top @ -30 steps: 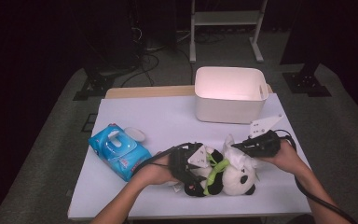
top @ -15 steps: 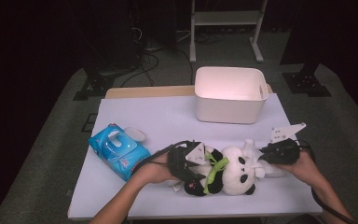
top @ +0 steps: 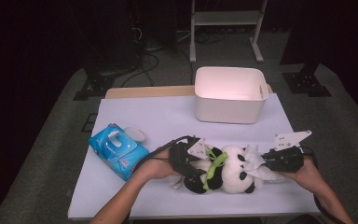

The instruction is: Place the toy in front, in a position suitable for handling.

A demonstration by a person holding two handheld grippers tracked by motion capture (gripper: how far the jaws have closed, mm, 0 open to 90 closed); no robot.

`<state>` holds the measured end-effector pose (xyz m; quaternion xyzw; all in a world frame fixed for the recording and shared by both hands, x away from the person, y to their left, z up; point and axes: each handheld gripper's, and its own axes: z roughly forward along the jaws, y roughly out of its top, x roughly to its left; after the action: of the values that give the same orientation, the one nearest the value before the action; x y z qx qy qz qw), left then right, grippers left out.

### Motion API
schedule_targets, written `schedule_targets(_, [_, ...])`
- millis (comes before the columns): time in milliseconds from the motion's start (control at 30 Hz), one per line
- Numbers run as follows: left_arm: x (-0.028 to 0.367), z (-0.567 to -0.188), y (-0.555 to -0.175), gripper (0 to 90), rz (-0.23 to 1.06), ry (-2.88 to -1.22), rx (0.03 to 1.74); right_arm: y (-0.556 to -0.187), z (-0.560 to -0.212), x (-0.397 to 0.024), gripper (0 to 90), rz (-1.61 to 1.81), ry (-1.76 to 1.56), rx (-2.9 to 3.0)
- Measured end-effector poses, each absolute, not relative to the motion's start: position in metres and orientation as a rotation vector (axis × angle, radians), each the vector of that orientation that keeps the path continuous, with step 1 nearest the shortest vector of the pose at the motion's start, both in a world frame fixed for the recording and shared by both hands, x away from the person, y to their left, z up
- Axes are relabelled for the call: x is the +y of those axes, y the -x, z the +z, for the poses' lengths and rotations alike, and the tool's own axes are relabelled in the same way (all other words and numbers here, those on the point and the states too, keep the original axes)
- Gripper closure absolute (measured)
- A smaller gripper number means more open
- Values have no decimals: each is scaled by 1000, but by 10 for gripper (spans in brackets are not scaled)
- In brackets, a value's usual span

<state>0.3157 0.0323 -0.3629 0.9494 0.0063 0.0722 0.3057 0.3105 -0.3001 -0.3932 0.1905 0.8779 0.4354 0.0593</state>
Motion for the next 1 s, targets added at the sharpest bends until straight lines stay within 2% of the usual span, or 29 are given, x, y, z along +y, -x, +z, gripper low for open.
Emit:
schedule_targets(333, [33, -363, -317, 496, 196, -2503, 26, -288, -407, -310, 855, 1306, -603, 2674])
schedule_targets(500, [31, -362, -317, 492, 203, -2519, 32, -276, -407, -300, 855, 1288, -554, 2684])
schedule_targets(767, [31, -358, -318, 485, 231, -2527, 33, -276, -387, -264, 856, 1283, -369, 2682])
schedule_targets(1000, [49, -347, -321, 511, 231, -2485, 78, -281, -395, -280, 858, 1298, -461, 2683])
